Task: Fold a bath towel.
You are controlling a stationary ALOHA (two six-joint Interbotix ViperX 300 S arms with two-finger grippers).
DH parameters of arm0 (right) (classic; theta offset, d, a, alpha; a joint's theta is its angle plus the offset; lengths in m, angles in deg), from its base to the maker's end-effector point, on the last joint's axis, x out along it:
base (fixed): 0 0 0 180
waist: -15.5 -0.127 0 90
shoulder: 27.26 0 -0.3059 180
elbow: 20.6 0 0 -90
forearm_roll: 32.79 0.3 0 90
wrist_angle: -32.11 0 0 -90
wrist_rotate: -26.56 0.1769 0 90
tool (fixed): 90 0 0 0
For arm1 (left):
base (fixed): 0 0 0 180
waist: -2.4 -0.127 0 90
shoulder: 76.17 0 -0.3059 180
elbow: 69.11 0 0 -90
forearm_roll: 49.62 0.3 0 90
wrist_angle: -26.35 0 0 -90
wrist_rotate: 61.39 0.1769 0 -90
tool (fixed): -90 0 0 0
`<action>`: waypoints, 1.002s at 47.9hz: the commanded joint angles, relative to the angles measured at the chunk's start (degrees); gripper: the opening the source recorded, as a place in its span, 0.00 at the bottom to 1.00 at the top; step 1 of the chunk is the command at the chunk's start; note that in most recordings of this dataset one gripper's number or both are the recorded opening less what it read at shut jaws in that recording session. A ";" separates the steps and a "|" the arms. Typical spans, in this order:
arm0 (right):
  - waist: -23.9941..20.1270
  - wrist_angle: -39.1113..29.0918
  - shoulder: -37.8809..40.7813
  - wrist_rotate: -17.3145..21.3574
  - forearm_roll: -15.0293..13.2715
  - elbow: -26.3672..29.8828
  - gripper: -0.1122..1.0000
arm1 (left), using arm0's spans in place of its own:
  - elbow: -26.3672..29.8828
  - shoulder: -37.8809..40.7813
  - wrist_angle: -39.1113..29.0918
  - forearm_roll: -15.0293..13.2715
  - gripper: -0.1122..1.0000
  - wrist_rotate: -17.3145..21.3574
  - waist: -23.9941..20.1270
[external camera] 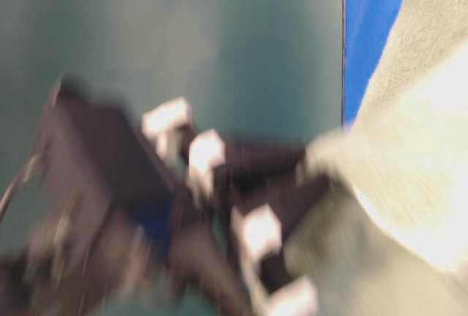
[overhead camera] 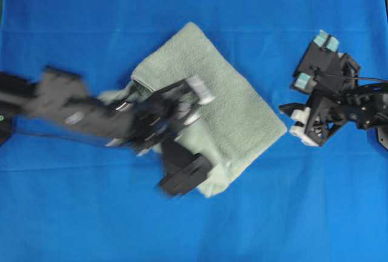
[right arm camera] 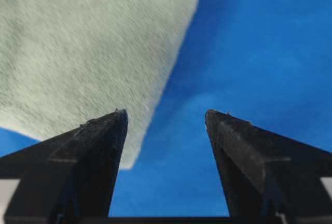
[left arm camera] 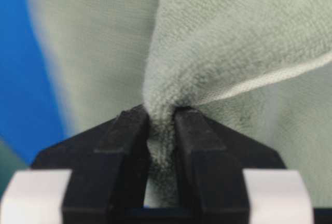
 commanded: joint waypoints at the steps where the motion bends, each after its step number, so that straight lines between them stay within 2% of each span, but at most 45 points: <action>1: -0.35 -0.53 -2.02 0.09 0.00 -0.09 0.67 | 7.21 3.43 1.49 -1.49 0.20 6.77 -3.25; 6: -0.35 -0.70 -3.60 0.09 0.00 -1.23 0.67 | 12.13 8.17 3.78 -3.34 0.20 10.63 -5.62; 10: -0.35 -0.70 -4.48 0.09 0.00 -2.02 0.67 | 13.89 10.90 7.03 -4.31 0.20 10.46 -7.03; 18: -0.35 -0.70 -5.62 0.09 -0.09 -3.16 0.67 | 13.45 12.57 11.07 -4.83 0.20 10.20 -7.91; 23: -0.35 -0.88 -6.24 0.09 -0.35 -3.43 0.67 | 12.92 12.30 11.07 -5.63 0.20 8.79 -7.91; 31: -0.35 -0.88 -6.86 0.09 -0.44 -3.52 0.67 | 12.57 12.13 13.45 -8.70 0.21 3.43 -8.44; 32: -0.35 -0.88 -6.94 0.09 -0.44 -3.52 0.67 | 12.57 12.13 14.24 -9.23 0.23 2.37 -8.53; 40: -0.35 -0.70 -6.94 0.09 -0.35 -3.52 0.67 | 12.57 12.04 20.57 -14.77 0.67 -7.47 -10.20; 42: -0.35 -0.62 -6.94 0.18 -0.35 -3.52 0.67 | 12.48 11.95 21.27 -15.56 0.76 -10.90 -10.99; 43: -0.35 -0.62 -6.94 0.26 -0.35 -3.52 0.67 | 12.22 11.78 21.62 -15.73 0.80 -14.15 -11.51; 45: -0.35 -0.62 -6.94 0.62 -0.35 -3.52 0.67 | 12.04 11.60 21.62 -15.91 0.86 -17.23 -12.22; 48: -0.35 -0.62 -7.03 1.14 -0.44 -3.52 0.67 | 11.25 10.99 21.36 -16.00 0.87 -19.16 -12.83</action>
